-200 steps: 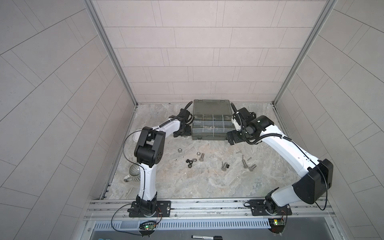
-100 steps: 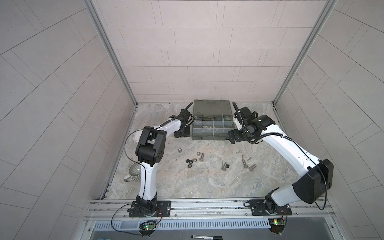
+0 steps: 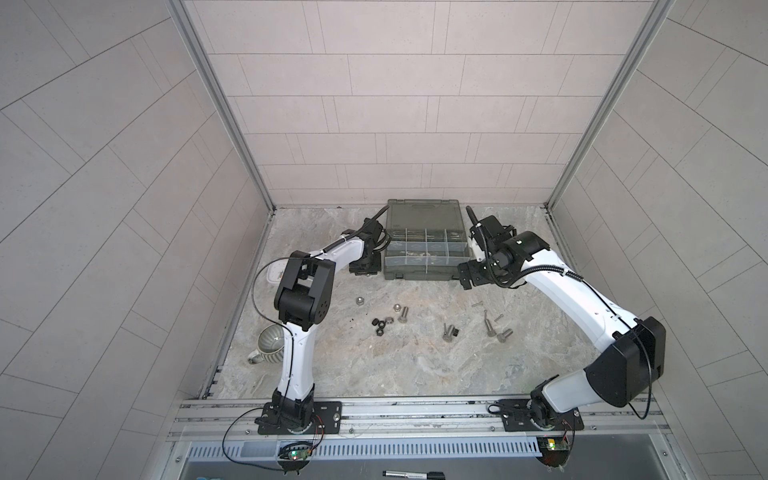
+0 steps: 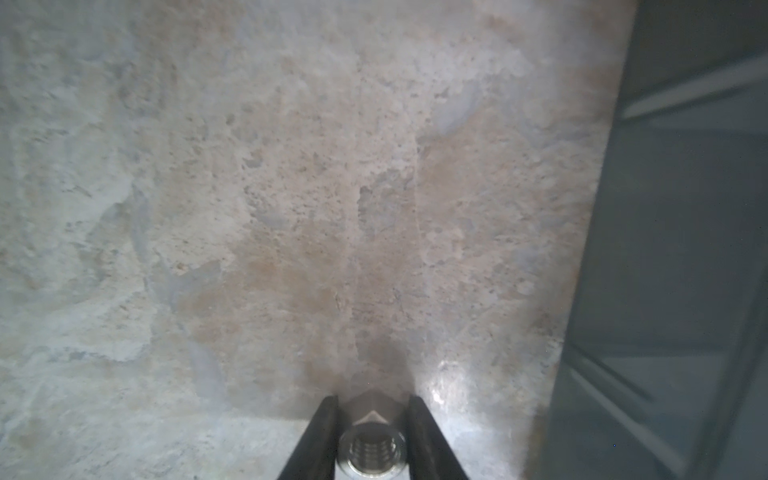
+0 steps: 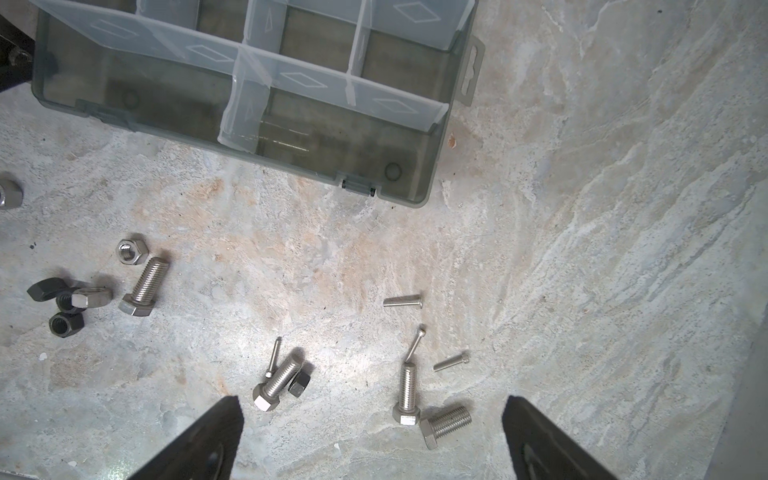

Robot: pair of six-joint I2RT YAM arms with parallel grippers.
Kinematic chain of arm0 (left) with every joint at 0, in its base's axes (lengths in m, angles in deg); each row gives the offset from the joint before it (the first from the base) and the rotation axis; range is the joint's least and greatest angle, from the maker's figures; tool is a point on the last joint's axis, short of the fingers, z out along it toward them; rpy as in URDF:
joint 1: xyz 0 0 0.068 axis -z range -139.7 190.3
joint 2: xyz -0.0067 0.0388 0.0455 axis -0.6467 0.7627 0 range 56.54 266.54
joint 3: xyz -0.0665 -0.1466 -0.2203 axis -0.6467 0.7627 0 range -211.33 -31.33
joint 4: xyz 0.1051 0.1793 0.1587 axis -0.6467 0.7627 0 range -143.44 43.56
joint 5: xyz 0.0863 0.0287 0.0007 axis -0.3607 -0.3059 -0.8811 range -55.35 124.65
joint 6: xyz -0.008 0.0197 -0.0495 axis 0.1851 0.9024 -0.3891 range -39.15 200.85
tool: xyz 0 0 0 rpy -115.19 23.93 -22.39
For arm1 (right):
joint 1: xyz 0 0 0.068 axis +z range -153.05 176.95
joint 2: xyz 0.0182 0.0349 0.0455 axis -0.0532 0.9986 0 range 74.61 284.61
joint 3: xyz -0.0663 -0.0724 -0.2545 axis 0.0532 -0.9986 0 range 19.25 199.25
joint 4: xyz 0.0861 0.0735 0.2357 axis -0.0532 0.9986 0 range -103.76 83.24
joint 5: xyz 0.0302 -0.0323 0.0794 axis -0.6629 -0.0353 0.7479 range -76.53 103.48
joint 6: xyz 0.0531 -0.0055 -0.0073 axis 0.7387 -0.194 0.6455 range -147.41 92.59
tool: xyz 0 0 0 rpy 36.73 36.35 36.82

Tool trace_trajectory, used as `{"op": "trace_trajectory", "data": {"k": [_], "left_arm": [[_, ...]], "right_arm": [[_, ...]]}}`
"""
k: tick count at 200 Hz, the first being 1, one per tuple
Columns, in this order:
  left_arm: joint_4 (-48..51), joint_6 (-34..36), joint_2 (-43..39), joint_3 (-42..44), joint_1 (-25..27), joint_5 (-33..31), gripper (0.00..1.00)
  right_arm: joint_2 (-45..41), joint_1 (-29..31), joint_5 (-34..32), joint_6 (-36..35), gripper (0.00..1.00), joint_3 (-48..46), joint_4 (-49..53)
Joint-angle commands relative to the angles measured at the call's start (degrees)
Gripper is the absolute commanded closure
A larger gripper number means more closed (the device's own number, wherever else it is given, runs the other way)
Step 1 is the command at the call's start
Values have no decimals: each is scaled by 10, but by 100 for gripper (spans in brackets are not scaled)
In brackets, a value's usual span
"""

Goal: Sort the screws and nuts into containers
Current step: 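Close the left gripper on the silver hex nut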

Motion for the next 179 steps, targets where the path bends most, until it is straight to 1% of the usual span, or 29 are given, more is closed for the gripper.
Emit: {"op": "trace_trajectory", "data": {"k": [1, 29, 85, 129, 179], "left_arm": [[27, 4, 8, -11, 4, 0, 72], [34, 7, 8, -12, 4, 0, 76], [47, 13, -1, -17, 4, -1, 78], [52, 19, -6, -19, 4, -3, 86], [53, 18, -12, -19, 4, -2, 87]], "right_arm": [[-8, -3, -3, 8, 1, -7, 7], [-12, -4, -4, 11, 1, -17, 5], [-17, -5, 0, 17, 1, -26, 0], [-22, -5, 1, 19, 1, -29, -2], [-24, -5, 5, 19, 1, -30, -4]]}}
